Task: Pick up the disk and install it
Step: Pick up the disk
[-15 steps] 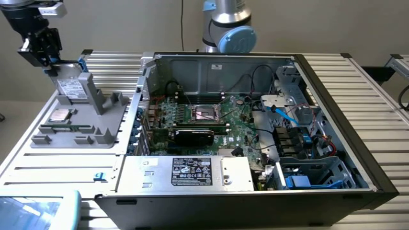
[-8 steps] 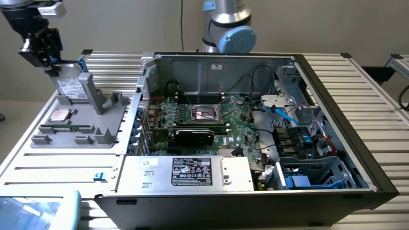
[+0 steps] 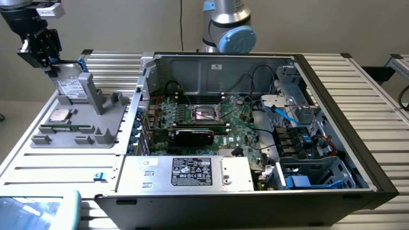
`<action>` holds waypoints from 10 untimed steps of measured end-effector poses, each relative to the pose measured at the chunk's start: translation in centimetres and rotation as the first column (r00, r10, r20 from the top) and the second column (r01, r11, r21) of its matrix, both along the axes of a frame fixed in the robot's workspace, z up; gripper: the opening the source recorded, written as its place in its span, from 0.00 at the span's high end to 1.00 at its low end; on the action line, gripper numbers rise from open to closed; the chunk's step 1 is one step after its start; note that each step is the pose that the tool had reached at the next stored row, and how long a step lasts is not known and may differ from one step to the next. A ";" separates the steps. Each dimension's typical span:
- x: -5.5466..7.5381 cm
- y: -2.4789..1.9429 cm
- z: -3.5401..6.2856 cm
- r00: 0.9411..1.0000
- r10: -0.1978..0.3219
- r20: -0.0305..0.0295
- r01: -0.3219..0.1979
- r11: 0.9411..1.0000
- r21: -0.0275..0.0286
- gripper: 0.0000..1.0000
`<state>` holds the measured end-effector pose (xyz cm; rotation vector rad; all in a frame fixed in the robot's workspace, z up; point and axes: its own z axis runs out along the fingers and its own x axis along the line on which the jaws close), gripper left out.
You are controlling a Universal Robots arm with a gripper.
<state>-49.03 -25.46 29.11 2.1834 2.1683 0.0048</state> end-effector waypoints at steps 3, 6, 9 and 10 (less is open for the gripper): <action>0.0 0.00 -0.02 1.000 0.000 0.001 0.000 1.000 0.000 0.55; 0.0 0.00 -0.03 1.000 0.000 0.001 0.000 1.000 0.000 0.55; 0.0 0.00 -0.04 1.000 0.000 0.001 0.000 1.000 0.000 0.62; 0.0 0.00 -0.04 1.000 0.000 0.001 0.000 1.000 0.000 0.62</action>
